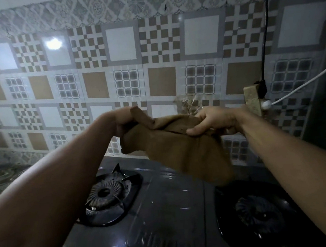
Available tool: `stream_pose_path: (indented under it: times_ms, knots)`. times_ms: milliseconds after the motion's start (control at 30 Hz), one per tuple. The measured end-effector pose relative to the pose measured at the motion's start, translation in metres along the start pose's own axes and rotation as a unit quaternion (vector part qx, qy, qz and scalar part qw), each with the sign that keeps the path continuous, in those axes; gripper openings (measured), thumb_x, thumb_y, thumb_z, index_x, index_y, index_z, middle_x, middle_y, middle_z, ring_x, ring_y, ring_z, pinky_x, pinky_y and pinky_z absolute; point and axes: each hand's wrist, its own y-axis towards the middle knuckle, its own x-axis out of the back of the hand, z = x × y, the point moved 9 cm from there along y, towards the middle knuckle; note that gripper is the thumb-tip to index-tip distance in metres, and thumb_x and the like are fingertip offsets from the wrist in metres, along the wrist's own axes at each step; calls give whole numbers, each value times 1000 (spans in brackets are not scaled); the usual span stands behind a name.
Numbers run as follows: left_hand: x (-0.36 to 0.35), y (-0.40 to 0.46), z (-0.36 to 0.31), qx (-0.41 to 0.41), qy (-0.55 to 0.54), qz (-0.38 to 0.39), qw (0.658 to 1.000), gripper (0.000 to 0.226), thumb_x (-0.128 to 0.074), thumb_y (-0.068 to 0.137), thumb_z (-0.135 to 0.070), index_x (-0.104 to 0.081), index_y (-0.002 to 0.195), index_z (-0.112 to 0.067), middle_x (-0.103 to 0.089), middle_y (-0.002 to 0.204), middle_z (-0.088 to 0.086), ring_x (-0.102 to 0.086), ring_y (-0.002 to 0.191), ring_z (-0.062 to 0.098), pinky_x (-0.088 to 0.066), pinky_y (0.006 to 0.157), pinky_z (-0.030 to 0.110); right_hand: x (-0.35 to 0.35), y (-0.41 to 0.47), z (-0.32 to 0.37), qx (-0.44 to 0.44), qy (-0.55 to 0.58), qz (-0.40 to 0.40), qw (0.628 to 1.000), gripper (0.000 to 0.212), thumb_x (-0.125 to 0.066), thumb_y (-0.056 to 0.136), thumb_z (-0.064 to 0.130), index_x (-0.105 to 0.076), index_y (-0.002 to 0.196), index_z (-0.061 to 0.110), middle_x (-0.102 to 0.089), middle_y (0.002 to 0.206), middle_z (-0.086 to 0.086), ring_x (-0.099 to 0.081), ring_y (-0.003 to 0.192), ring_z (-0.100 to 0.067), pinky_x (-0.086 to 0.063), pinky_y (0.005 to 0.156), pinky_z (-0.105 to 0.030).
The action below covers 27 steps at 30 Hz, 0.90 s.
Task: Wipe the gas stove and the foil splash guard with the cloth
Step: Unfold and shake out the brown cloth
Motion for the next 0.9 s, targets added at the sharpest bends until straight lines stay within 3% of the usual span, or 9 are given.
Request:
stream_pose_path:
  times_ms: [67,200,367,433,533,667,767,833,900]
  knots:
    - [-10,-7,15,30,-69,56,996,52,-74,69,-15,-55,111,10,-65,96,20,-67,81,28,-57,72,34,-7,5,-3,14,34,-6,999,65,-89,59,31,-63,98,-13,-68,100,-25,-67,91,-33,-55,88,-43]
    - [-8,-32,27,-1,-244,19,970,24,-61,85,-18,-59,99,1,-66,88,14,-68,71,24,-58,63,34,-26,7,-5,46,212,-34,976,22,-62,89,16,-63,102,-2,-66,76,-10,-64,68,-19,-58,65,-30]
    - [-34,-41,35,-147,-630,2,762,94,-67,70,-68,-45,129,1,-64,118,25,-65,106,42,-55,88,54,-41,22,-29,14,359,-154,920,17,-44,97,5,-58,87,7,-59,77,-12,-61,63,-21,-58,61,-32]
    - [-67,-30,60,-62,-583,-18,810,97,-69,68,-69,-45,131,0,-65,116,19,-65,103,36,-51,93,51,-50,27,-40,-2,383,-199,902,29,-41,99,6,-54,74,12,-55,68,-10,-58,55,-20,-55,57,-31]
    - [-90,-26,94,31,-402,-103,909,30,-62,89,-32,-60,102,-5,-66,85,7,-62,77,21,-55,72,37,-63,29,-51,-9,385,-229,894,22,-46,99,13,-53,79,15,-53,65,-7,-55,55,-19,-53,56,-30]
    - [-78,-30,93,16,-449,-177,876,15,-42,91,10,-55,95,4,-62,82,14,-62,55,16,-56,46,26,-65,25,-52,11,330,-215,919,22,-74,82,15,-56,94,12,-65,74,-8,-64,59,-18,-56,54,-30]
    - [-55,-37,67,-86,-567,-194,796,15,-50,93,6,-51,107,9,-57,100,24,-65,81,27,-61,56,35,-54,21,-52,5,248,-249,936,24,-77,78,8,-63,98,7,-69,87,-14,-66,72,-23,-59,70,-39]
    - [-53,-35,61,-111,-526,-184,823,23,-62,90,-9,-56,109,4,-59,112,22,-63,104,33,-59,80,45,-47,22,-53,0,221,-276,936,12,-70,85,10,-68,95,5,-70,87,-15,-67,72,-24,-59,77,-41]
    - [-69,-26,72,-63,-378,-170,908,35,-67,86,-17,-60,117,-4,-62,120,17,-60,112,33,-52,91,53,-46,25,-52,1,223,-277,934,14,-68,88,17,-69,96,5,-72,86,-15,-69,70,-22,-59,77,-39]
